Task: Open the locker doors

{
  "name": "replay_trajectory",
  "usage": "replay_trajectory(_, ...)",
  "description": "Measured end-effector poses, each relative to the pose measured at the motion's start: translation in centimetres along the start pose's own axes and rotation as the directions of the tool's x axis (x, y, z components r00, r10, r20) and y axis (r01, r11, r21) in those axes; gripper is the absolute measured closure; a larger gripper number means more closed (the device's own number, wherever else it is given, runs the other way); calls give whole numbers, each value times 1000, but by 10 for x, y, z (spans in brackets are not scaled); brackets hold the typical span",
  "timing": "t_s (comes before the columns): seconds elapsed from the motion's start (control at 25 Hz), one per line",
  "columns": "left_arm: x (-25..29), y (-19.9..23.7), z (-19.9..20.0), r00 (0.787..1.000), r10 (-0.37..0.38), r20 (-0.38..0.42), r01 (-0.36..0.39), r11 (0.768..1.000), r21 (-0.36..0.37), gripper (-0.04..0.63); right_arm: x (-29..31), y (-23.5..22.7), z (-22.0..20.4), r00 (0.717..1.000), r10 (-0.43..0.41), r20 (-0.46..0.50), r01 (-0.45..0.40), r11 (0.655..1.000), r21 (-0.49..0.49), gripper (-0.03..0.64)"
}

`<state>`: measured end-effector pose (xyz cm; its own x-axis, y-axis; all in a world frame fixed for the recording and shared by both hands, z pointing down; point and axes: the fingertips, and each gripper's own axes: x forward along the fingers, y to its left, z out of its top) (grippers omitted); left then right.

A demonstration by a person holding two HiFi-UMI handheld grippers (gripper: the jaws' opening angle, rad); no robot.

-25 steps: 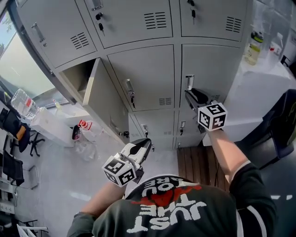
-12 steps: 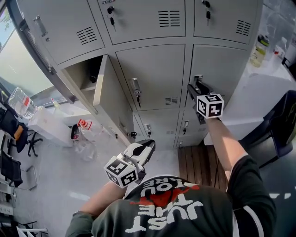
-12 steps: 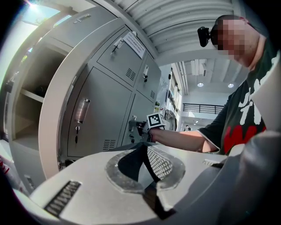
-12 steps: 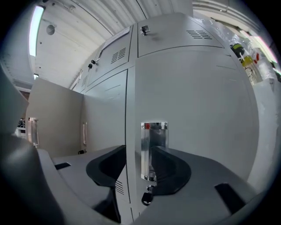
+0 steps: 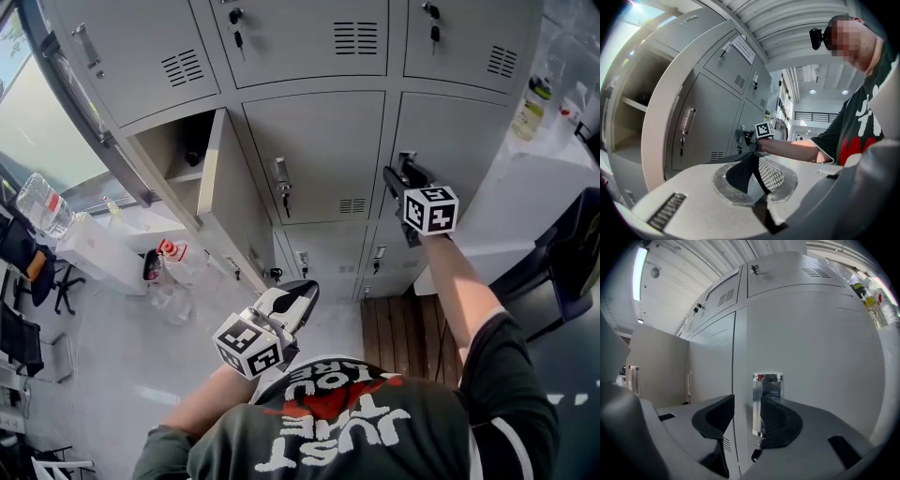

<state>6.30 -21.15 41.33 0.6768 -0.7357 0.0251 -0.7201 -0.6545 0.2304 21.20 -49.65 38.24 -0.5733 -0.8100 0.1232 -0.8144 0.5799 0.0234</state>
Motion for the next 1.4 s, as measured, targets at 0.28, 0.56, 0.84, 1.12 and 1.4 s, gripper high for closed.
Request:
replay_trajectory(0.28,8,-2,2,1000,-9,2,9,1000,3,598,-11,2,-2,1000,24,1,-24,1000,-17,447)
replay_trajectory(0.56,15,-10,1,1000,-26,-3,26,1000,1,598,-33,8,-5,1000,6,4,-6,999,-41,456)
replay_trajectory(0.84,15,-17,0,999,-37,-6,37,999,5,598,-58,11,-10,999,-52,1,52,996,-68,462)
replay_trajectory(1.12,13,-22,2,999,-46,-9,46,999,11,598,-87,9,-13,997,-79,19,79,996,-52,489)
replay_trajectory(1.4,15,-31,3,998,-67,-11,67,998,17,598,-112,9,-16,997,-69,19,70,997,-29,489)
